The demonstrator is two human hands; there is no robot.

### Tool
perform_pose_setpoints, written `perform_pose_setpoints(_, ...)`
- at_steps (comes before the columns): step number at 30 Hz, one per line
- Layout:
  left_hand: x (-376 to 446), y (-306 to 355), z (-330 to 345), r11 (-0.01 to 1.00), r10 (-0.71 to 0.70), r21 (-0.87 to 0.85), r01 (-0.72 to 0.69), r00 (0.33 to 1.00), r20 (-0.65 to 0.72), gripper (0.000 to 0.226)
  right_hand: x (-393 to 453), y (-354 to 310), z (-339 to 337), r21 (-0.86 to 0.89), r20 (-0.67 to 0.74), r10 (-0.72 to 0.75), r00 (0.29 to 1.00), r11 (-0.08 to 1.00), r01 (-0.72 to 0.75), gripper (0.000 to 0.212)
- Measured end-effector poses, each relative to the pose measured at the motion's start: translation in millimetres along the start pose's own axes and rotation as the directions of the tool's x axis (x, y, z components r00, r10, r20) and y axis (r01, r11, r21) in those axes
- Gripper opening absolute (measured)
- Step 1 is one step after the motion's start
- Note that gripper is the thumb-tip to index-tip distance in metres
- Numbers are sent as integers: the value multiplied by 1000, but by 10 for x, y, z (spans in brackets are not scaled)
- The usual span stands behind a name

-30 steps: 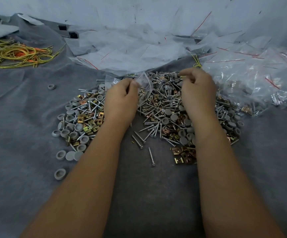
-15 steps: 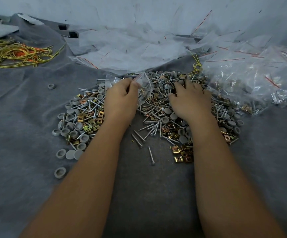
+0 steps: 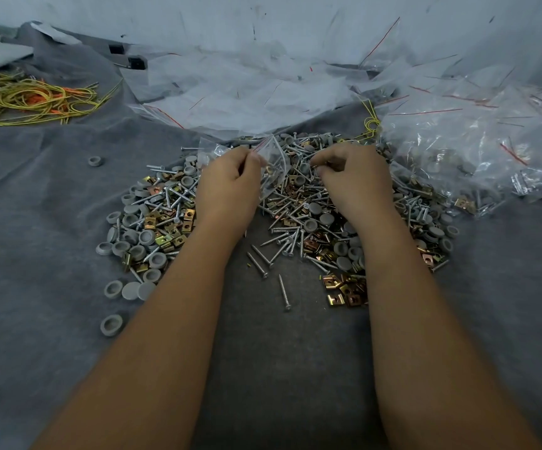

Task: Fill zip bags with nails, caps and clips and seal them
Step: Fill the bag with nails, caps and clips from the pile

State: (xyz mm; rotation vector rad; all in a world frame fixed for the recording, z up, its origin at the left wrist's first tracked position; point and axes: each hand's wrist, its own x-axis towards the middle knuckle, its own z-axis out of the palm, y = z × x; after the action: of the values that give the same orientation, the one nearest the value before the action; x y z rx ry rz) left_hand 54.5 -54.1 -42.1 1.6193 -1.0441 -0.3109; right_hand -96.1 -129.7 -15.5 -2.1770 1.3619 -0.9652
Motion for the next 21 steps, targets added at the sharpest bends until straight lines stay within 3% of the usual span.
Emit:
perform_pose_setpoints(6, -4, 0, 3, 1000, -2, 12, 1, 1000, 1, 28, 5, -1, -19, 220, -10, 43, 999, 975, -39, 25)
perform_pose_setpoints(12, -15, 34, -8, 1000, -5, 22, 5, 1000, 7, 27, -17, -8, -35, 68, 10, -30, 1000, 997, 29, 64)
perform_pose_setpoints(18, -20, 55, -2, 1000, -2, 21, 2, 1000, 5, 27, 4, -54, -35, 121, -58, 1, 998, 993, 6, 19)
perform_pose_setpoints(21, -25, 40, -1, 1000, -8, 14, 8, 1000, 3, 27, -11, -36, -30, -96, -70, -30, 997, 995, 23, 24)
